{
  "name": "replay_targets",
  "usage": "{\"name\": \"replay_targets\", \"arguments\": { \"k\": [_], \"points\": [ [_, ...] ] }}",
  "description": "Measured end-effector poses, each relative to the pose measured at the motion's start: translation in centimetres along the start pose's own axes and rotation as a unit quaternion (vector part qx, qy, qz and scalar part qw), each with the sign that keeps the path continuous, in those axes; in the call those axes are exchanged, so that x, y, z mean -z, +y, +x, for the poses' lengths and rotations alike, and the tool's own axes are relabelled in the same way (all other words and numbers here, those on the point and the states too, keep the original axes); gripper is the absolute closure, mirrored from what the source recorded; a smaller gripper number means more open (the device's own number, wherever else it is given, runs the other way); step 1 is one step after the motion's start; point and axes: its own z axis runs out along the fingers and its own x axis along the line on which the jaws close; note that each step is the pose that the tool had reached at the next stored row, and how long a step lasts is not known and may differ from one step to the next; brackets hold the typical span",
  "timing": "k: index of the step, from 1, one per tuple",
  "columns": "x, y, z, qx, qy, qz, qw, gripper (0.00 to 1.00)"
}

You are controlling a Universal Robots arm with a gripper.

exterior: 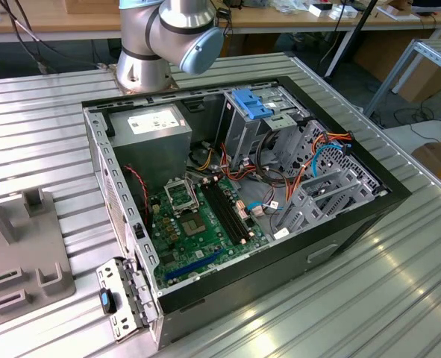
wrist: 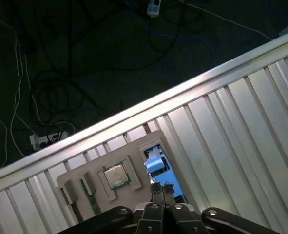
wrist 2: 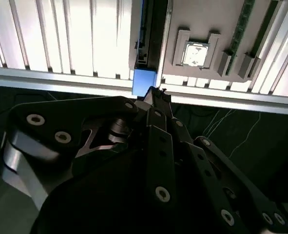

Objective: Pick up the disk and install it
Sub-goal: 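Pick up the disk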

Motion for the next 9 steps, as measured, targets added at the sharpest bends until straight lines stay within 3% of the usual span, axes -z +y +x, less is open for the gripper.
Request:
{"name": "replay_targets", "arguments": {
  "k": [3,6,9],
  "points": [
    [-0.02,0.00,0.00,0.037,0.0011,0.0015,0.9993,0.89],
    [-0.03,0.00,0.00,0.082,0.0024,0.0032,0.9966,0.89],
    [-0.05,-0.01,-0.01,0.118,0.0033,0.0048,0.9929,0.89]
  ]
}}
